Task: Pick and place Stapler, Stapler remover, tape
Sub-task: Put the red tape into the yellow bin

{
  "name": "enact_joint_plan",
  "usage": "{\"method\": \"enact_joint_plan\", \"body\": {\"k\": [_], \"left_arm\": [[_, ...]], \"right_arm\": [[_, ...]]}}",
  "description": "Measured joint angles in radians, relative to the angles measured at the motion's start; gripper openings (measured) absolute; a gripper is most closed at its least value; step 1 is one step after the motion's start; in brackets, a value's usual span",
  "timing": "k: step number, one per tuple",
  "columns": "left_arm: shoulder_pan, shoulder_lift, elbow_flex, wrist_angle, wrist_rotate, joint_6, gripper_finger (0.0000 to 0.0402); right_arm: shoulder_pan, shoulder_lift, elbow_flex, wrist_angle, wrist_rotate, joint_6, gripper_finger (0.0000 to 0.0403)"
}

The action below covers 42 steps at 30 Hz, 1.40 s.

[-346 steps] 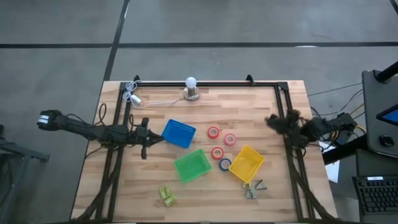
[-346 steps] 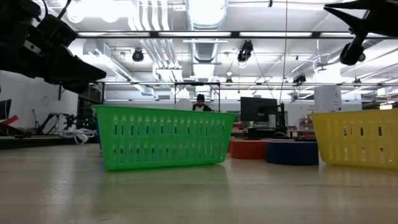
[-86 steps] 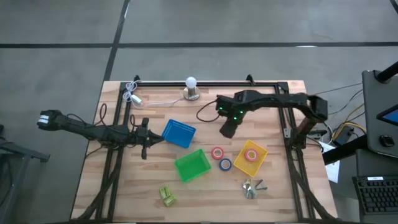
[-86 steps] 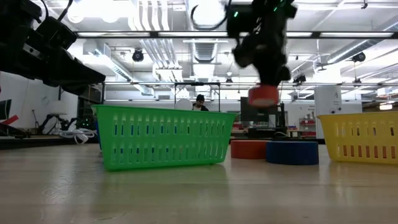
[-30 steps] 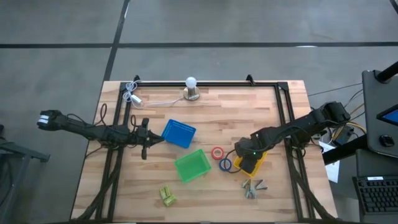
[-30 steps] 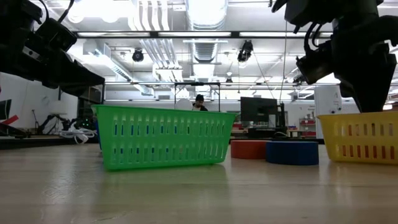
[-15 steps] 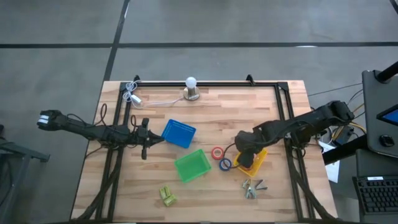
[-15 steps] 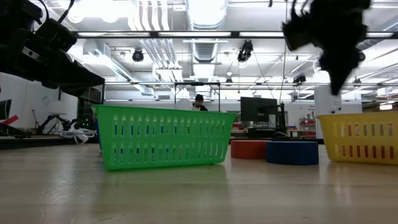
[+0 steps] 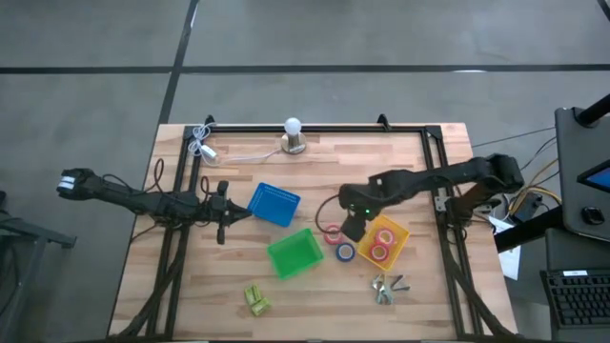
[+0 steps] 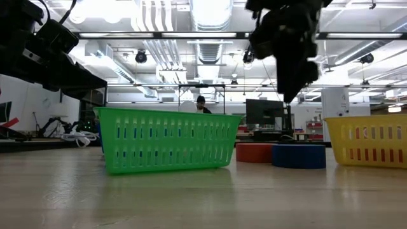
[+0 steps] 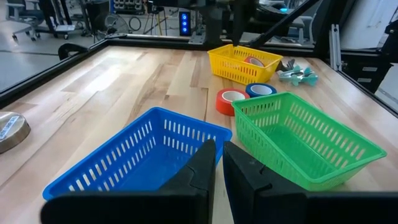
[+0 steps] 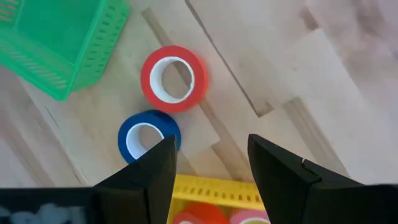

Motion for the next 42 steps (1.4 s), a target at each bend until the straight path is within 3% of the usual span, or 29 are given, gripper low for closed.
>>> {"method": "enact_joint_plan", "body": {"k": [13,26,32,42], "left_arm": [[0.0,0.0,0.0,0.0,0.0,0.0,0.0035],[0.0,0.0,0.0,0.0,0.0,0.0,0.0035],[0.0,0.0,0.0,-0.001,0.0,0.0,0.0035],[0.0,0.0,0.0,-0.001,0.0,0.0,0.0035]], "right_arm": [[-0.019,0.272,0.114,0.037,-0.056,-0.144,0.0196],[-0.029,0.382,0.128,0.101,-0.054,-0.197,0.0186],[-0.03,0.393,0.128,0.099,-0.055,-0.22,0.0155],[-0.033,0.388,0.156,0.075,-0.055,-0.243,0.0065]]}}
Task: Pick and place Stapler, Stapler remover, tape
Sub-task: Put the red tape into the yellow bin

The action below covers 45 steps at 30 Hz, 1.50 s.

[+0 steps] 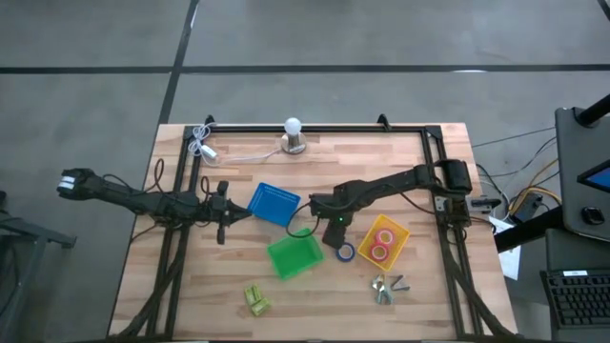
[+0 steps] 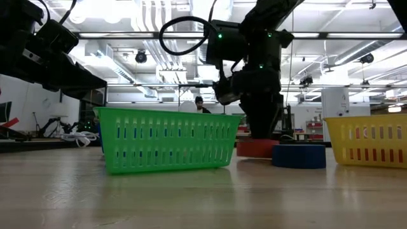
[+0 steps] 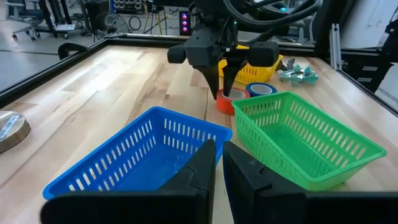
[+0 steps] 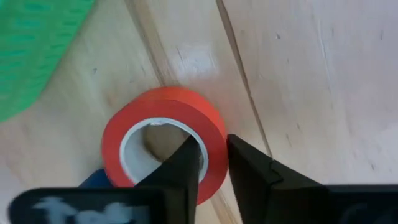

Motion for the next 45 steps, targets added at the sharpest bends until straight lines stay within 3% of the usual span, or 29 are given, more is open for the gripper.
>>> {"method": "enact_joint_plan", "body": {"k": [5,23,36,45], "left_arm": [[0.0,0.0,0.0,0.0,0.0,0.0,0.0035],[0.0,0.0,0.0,-0.011,0.0,0.0,0.0035],[0.0,0.0,0.0,-0.015,0.0,0.0,0.0035],[0.0,0.0,0.0,-0.016,0.0,0.0,0.0035]], "right_arm": [[0.0,-0.017,0.034,-0.035,0.001,-0.039,0.0034],[-0.022,-0.293,0.037,-0.315,0.061,0.0,0.0046],[-0.016,-0.596,-0.221,-0.389,0.111,0.238,0.0053],[0.036,-0.673,-0.383,-0.378,0.108,0.332,0.0054]]}}
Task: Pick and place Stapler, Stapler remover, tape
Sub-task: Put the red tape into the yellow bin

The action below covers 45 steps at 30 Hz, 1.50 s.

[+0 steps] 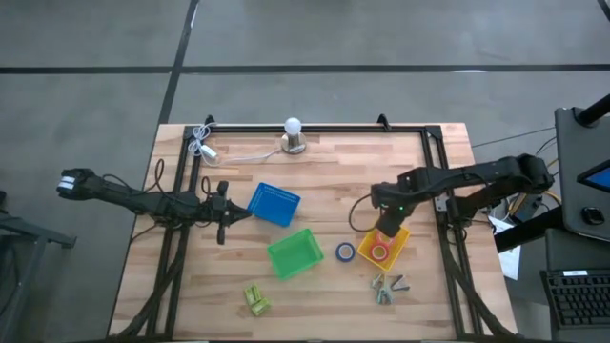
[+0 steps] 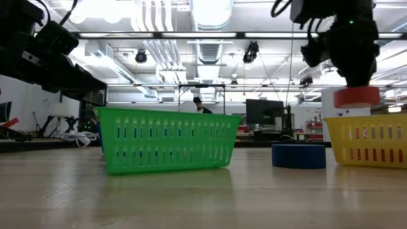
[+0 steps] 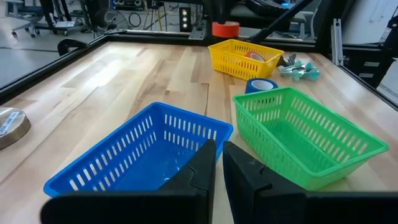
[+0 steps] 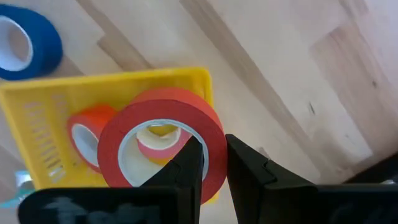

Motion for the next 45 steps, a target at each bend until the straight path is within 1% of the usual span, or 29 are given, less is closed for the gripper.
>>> {"method": "enact_joint_plan", "body": {"k": [8,19,25,38,41,45], "left_arm": [[0.0,0.0,0.0,-0.001,0.0,0.0,0.0035],[0.0,0.0,0.0,-0.004,0.0,0.0,0.0035],[0.0,0.0,0.0,-0.004,0.0,0.0,0.0035],[0.0,0.0,0.0,-0.004,0.0,0.0,0.0035],[0.0,0.0,0.0,-0.004,0.0,0.0,0.0035],[0.0,0.0,0.0,-0.004,0.0,0.0,0.0035]], "right_arm": [[0.058,0.051,-0.001,0.013,-0.001,-0.013,0.0054],[0.072,0.145,-0.003,0.028,-0.005,-0.04,0.0054],[0.079,0.149,-0.002,0.04,-0.035,-0.069,0.0054],[0.079,0.149,0.006,0.056,-0.035,-0.076,0.0055],[0.079,0.149,0.008,0.058,-0.035,-0.076,0.0062],[0.079,0.149,0.008,0.058,-0.035,-0.076,0.0092]]}}
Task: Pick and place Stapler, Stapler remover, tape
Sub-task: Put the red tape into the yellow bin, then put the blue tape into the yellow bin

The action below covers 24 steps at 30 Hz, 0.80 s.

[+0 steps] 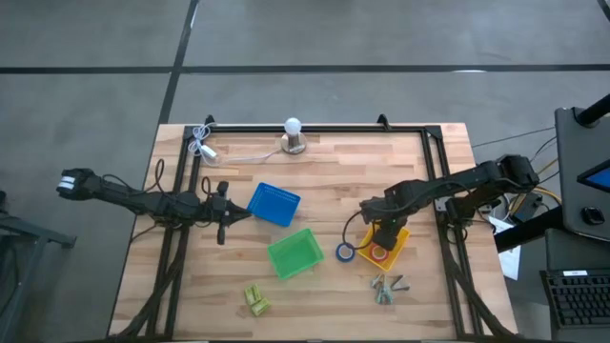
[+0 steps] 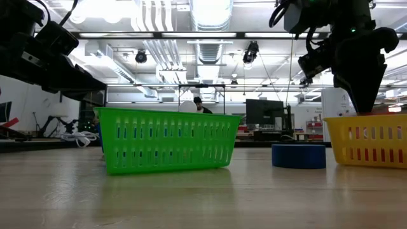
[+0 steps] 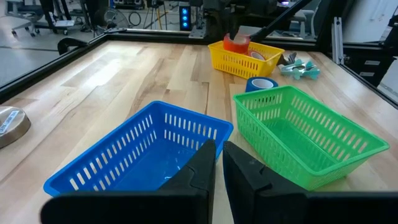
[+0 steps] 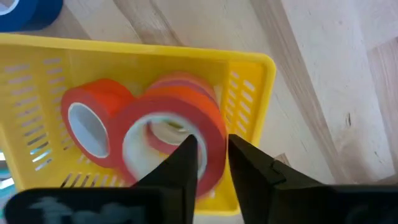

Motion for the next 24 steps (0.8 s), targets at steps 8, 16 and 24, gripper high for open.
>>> {"method": "enact_joint_plan", "body": {"k": [8,16,24], "left_arm": [[0.0,0.0,0.0,0.0,0.0,0.0,0.0035],[0.0,0.0,0.0,0.0,0.0,0.0,0.0035],[0.0,0.0,0.0,0.0,0.0,0.0,0.0035]], "right_arm": [[0.0,-0.021,0.051,-0.025,0.0,0.009,0.015],[0.0,-0.027,0.207,0.154,0.026,-0.172,0.0172],[-0.006,0.086,0.264,0.317,-0.023,-0.406,0.0171]]}}
